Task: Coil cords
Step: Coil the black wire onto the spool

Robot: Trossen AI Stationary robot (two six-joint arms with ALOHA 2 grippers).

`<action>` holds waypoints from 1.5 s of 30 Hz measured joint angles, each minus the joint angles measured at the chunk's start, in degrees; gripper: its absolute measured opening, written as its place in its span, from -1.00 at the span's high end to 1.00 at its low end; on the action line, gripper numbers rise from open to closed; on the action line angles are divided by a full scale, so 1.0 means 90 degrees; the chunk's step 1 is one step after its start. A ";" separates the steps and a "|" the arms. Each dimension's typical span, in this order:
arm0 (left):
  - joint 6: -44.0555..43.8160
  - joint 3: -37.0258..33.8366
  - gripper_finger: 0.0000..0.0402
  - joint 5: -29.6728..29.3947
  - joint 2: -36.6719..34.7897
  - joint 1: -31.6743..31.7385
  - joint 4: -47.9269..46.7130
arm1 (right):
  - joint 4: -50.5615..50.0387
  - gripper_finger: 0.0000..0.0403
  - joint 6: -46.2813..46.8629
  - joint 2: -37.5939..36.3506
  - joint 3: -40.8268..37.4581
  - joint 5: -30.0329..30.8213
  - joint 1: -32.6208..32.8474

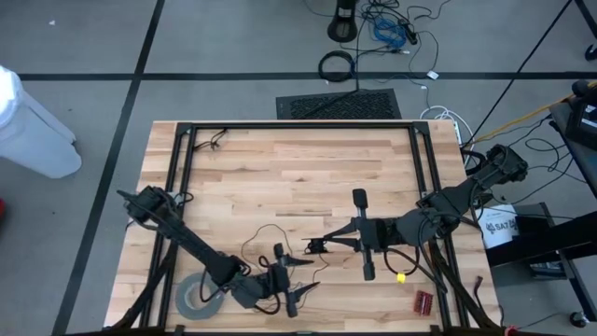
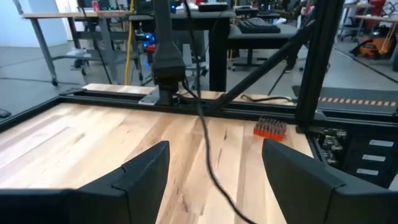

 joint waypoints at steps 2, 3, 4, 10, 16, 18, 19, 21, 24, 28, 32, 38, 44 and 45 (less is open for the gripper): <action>0.0001 0.0000 -0.29 0.0007 0.0059 0.0028 0.0004 | 0.0000 1.00 0.0001 0.0000 0.0000 0.0000 -0.0002; 0.0001 0.0000 -0.27 0.0011 0.0092 0.0039 -0.0009 | 0.0000 1.00 0.0001 0.0000 0.0000 0.0000 -0.0002; 0.0002 0.0000 -0.25 0.0012 0.0116 0.0042 -0.0025 | -0.0001 1.00 0.0001 0.0000 0.0000 0.0000 -0.0002; 0.0211 0.0000 0.00 0.0011 0.0154 0.0047 0.0002 | -0.0002 1.00 0.0003 0.0000 0.0000 0.0000 -0.0002; 0.0176 0.0000 0.35 0.0009 0.0154 0.0066 -0.0001 | -0.0003 1.00 0.0066 0.0000 0.0000 0.0000 -0.0002; 0.0163 0.0000 0.48 0.0148 0.0154 0.0101 -0.0013 | -0.0005 1.00 0.0076 0.0000 0.0000 0.0000 0.0001; 0.0157 0.0000 0.53 0.0274 0.0154 0.0122 -0.0017 | -0.0005 1.00 0.0081 0.0000 0.0000 0.0000 -0.0001; 0.0051 0.0000 0.62 0.0469 0.0154 0.0164 -0.0020 | -0.0005 1.00 0.0103 0.0000 0.0000 0.0000 -0.0002; -0.0080 0.0000 0.71 0.0447 0.0154 0.0171 -0.0021 | -0.0005 1.00 0.0103 0.0000 0.0000 0.0000 0.0001; 0.0111 0.0000 0.91 -0.0067 0.0149 0.0084 -0.0038 | -0.0034 1.00 0.0103 0.0000 0.0000 0.0000 0.0001; 0.0651 -0.0003 0.96 -0.1113 -0.0019 -0.0221 -0.0308 | -0.0183 1.00 0.0178 0.0000 0.0002 0.0135 0.0001; -0.0682 -0.0005 0.98 -0.2309 -0.1068 -0.0613 -0.2747 | -0.0179 1.00 0.0200 0.0016 0.0007 0.0221 -0.0002; -0.2575 0.0000 0.99 -0.2363 -0.2121 -0.1079 -0.5149 | -0.0237 1.00 0.0110 0.0022 0.0007 0.0300 -0.0040; -0.2652 -0.0001 0.99 -0.2365 -0.2240 -0.1184 -0.5324 | -0.0246 1.00 0.0068 0.0022 0.0007 0.0301 -0.0062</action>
